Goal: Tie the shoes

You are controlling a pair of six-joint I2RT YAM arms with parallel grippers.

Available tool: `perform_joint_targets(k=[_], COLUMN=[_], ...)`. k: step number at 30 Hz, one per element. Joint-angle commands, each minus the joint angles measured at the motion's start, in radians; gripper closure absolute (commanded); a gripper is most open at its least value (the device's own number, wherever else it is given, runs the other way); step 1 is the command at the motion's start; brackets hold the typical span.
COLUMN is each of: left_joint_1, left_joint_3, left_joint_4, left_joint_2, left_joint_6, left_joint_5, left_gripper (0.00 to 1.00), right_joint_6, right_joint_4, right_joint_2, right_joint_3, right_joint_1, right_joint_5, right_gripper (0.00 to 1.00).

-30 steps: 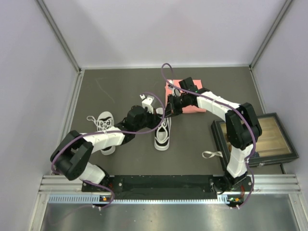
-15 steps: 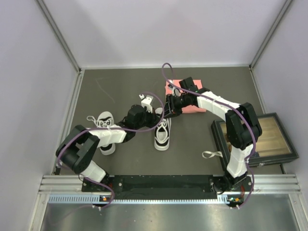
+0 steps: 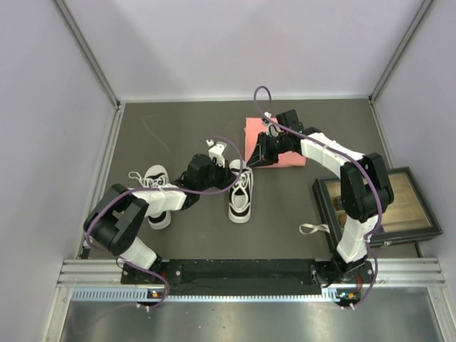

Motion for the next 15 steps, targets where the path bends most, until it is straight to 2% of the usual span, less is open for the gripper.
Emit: perform_joint_targets(k=[1,15], left_joint_1=[0.004,0.003], left_joint_3=[0.016,0.031], left_joint_4=[0.04,0.046], left_joint_2=[0.014,0.031], left_joint_6=[0.018,0.058], left_joint_5=[0.046,0.093], left_gripper=[1.0,1.0], right_joint_6=[0.002,0.028], right_joint_4=[-0.028,-0.042], right_joint_2=[0.028,0.131], right_joint_3=[0.013,0.1], right_joint_1=[-0.001,0.051], right_joint_5=[0.073,0.045], right_gripper=[0.82,0.69])
